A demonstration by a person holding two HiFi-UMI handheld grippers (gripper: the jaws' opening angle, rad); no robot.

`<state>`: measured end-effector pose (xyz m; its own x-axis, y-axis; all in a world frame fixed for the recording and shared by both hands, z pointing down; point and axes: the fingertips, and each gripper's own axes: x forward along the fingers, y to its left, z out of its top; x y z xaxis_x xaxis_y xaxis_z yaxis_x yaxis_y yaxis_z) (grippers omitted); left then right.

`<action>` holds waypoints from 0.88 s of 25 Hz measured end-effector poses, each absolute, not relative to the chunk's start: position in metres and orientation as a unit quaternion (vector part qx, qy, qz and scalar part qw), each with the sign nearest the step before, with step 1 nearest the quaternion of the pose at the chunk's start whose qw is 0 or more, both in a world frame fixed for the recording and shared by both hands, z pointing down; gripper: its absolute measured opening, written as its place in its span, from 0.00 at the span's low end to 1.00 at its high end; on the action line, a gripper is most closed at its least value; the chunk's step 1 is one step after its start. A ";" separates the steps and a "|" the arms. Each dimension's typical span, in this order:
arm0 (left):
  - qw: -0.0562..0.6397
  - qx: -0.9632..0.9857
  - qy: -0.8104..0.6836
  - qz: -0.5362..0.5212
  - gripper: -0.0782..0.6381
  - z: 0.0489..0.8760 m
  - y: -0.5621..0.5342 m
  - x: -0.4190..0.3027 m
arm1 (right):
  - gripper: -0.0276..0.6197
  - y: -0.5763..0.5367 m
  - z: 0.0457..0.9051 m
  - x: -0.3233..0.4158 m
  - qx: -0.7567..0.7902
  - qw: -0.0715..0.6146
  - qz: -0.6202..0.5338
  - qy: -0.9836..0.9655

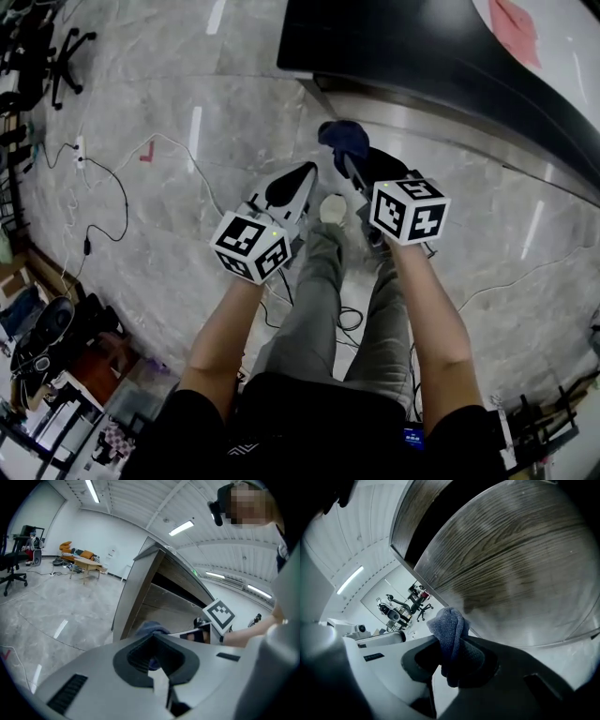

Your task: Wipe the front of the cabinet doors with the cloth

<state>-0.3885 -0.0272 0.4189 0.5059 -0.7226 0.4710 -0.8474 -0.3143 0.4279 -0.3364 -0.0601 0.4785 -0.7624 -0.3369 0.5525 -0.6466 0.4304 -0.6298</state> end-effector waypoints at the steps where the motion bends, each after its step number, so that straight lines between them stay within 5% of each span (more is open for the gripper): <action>1: 0.320 0.806 -0.489 0.100 0.11 0.421 -0.028 -0.393 | 0.18 -0.063 0.479 -0.342 0.297 0.175 0.442 -0.828; 22: 0.327 0.833 -0.434 0.105 0.11 0.437 -0.046 -0.334 | 0.18 -0.099 0.485 -0.269 0.365 0.169 0.417 -0.815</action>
